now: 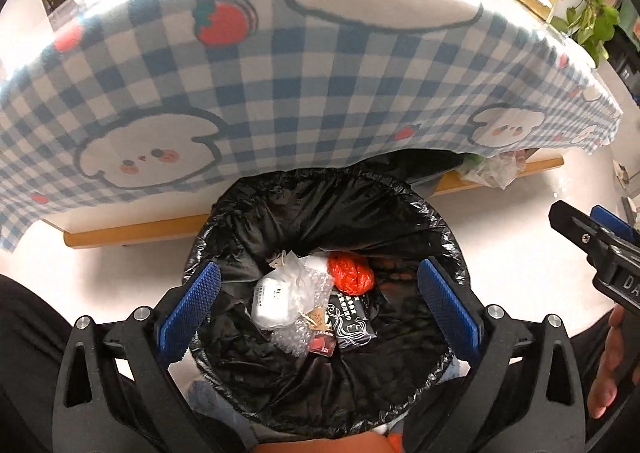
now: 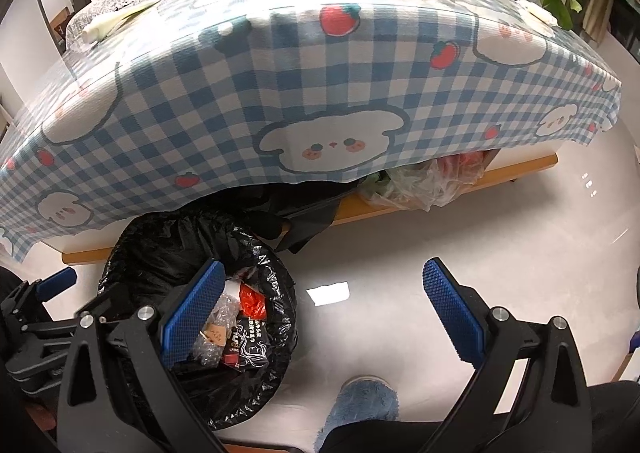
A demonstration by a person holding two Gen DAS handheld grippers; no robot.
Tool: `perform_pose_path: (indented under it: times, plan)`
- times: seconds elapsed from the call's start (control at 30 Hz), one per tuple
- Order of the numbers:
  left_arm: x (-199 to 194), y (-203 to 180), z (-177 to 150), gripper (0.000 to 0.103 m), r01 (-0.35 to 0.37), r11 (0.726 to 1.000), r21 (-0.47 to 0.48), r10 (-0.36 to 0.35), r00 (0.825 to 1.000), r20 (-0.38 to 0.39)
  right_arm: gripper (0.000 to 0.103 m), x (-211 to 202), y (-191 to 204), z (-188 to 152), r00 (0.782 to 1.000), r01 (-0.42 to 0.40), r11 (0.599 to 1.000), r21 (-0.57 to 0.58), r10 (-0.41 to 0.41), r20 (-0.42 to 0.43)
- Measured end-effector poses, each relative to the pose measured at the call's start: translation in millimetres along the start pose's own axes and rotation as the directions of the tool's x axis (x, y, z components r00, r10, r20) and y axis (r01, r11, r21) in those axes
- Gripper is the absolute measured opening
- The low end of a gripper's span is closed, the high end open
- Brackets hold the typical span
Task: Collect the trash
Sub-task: 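Move both tools back toward the lotion tube and clear plastic bag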
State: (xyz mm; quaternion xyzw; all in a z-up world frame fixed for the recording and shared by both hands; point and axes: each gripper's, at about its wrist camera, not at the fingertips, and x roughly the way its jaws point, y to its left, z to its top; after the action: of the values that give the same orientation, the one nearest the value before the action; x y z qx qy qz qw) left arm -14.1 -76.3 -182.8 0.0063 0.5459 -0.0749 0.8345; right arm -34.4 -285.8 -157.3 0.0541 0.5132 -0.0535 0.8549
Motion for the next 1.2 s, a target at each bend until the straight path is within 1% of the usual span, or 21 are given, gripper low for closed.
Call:
perform_pose_path:
  times: [0.2, 0.4, 0.57, 0.83, 1.0, 1.2]
  plan:
    - [-22, 4, -1, 0.097, 0.002, 1.0, -0.004, -0.001, 1.0, 0.019, 0.095, -27, 6, 2, 0.999, -0.004, 1.0, -0.004, 0.004, 0.045]
    - [-53, 7, 3, 0.097, -0.005, 1.0, -0.004, 0.005, 0.998, 0.067, 0.095, -59, 13, 9, 0.995, -0.011, 1.0, -0.016, 0.013, 0.098]
    - [-79, 13, 13, 0.097, -0.004, 1.0, -0.011, 0.005, 0.995, 0.103, 0.095, -83, 21, 19, 0.99, -0.006, 0.999, -0.039, 0.012, 0.138]
    - [-118, 25, 38, 0.097, -0.01, 0.999, -0.03, 0.015, 0.986, 0.163, 0.095, -111, 32, 42, 0.983, -0.018, 0.998, -0.057, 0.028, 0.179]
    - [-132, 33, 58, 0.097, -0.024, 0.999, -0.043, 0.031, 0.983, 0.183, 0.095, -123, 41, 58, 0.978, -0.031, 0.997, -0.072, 0.045, 0.202]
    - [-140, 40, 86, 0.097, -0.028, 0.998, -0.055, 0.037, 0.983, 0.181, 0.095, -131, 51, 82, 0.976, -0.033, 0.994, -0.1, 0.054, 0.211]
